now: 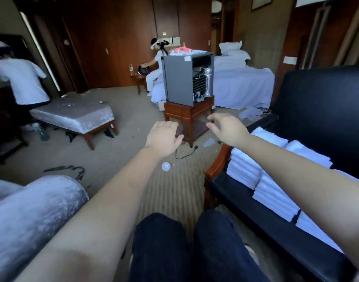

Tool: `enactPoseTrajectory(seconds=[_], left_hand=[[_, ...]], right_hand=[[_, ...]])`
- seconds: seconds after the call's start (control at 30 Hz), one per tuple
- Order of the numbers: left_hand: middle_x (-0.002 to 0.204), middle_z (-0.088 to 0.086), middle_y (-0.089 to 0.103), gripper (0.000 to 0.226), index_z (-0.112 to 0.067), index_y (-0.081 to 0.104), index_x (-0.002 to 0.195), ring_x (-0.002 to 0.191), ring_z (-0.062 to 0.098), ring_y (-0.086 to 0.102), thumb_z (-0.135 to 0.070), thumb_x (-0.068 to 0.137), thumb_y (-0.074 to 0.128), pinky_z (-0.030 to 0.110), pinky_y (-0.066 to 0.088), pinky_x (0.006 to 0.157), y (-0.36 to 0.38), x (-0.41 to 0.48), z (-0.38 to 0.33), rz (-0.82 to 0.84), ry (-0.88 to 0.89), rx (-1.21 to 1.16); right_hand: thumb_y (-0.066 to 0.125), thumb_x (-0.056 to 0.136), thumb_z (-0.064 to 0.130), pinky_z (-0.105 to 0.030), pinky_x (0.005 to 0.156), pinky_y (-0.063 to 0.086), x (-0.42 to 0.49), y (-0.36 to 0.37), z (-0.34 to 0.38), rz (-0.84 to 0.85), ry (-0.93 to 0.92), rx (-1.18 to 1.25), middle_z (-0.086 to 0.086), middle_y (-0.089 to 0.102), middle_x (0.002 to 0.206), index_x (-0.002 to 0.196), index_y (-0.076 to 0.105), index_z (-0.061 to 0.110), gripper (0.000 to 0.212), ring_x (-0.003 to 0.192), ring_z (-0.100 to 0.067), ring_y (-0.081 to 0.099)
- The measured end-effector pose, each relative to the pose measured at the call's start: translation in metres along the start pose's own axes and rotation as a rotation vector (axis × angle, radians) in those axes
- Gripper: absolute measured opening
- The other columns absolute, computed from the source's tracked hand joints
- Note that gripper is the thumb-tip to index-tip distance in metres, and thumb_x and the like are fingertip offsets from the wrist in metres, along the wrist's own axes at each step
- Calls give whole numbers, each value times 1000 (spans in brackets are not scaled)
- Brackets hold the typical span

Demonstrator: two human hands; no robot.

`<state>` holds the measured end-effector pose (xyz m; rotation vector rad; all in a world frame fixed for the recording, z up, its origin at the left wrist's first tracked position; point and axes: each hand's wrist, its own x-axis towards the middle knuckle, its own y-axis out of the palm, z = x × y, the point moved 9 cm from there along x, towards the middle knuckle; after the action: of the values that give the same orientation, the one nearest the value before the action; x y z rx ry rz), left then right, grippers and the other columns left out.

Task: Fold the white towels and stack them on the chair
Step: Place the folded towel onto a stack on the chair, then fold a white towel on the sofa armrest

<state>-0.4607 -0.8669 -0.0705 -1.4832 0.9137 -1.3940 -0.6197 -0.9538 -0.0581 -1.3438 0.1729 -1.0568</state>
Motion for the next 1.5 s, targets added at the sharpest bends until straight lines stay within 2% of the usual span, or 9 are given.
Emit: enactPoseTrajectory(seconds=[0.2,0.5,0.77,0.97,1.17,1.37,1.5], left_hand=[[135,14,53,48,-8,47,134,128,30,43,-39,99,44,36,20,114,-24,-37,92,8,-195,105],[129,12,56,47,-8,50,131,121,31,47,-41,98,45,36,28,107,-69,-132,196,12,-471,249],[132,11,53,46,-8,48,132,124,30,44,-40,99,43,36,26,108,-121,-248,271,17,-778,385],[134,7,53,47,-11,47,135,124,26,45,-42,99,43,33,26,108,-160,-347,306,15,-961,490],[124,8,58,39,-10,54,124,117,28,49,-37,98,45,34,32,102,-188,-445,321,-17,-1168,524],[122,7,60,39,-10,55,123,115,28,52,-38,98,44,35,33,103,-180,-526,329,-4,-1331,487],[126,10,57,41,-8,53,126,120,30,48,-37,98,45,36,30,106,-173,-564,337,16,-1405,469]], right_hand=[[48,98,34,-41,98,43,36,39,90,42,-174,56,-7,61,127,128,57,16,36,120,-27,51],[47,100,37,-36,97,38,59,95,215,137,-412,171,-6,59,131,128,57,18,36,123,-26,49],[47,99,37,-39,100,40,52,127,372,185,-692,297,-5,58,133,130,56,18,38,124,-25,50],[42,101,40,-37,102,33,15,149,486,260,-911,343,0,54,137,134,52,20,40,128,-21,44],[43,100,41,-35,100,34,-35,164,582,324,-1063,426,1,54,137,133,53,22,39,128,-19,45],[43,101,39,-39,102,37,-98,194,648,421,-1217,446,1,55,136,132,53,20,38,127,-22,46],[47,99,37,-38,100,35,-125,217,679,463,-1241,483,-1,58,132,129,56,18,36,124,-24,49]])
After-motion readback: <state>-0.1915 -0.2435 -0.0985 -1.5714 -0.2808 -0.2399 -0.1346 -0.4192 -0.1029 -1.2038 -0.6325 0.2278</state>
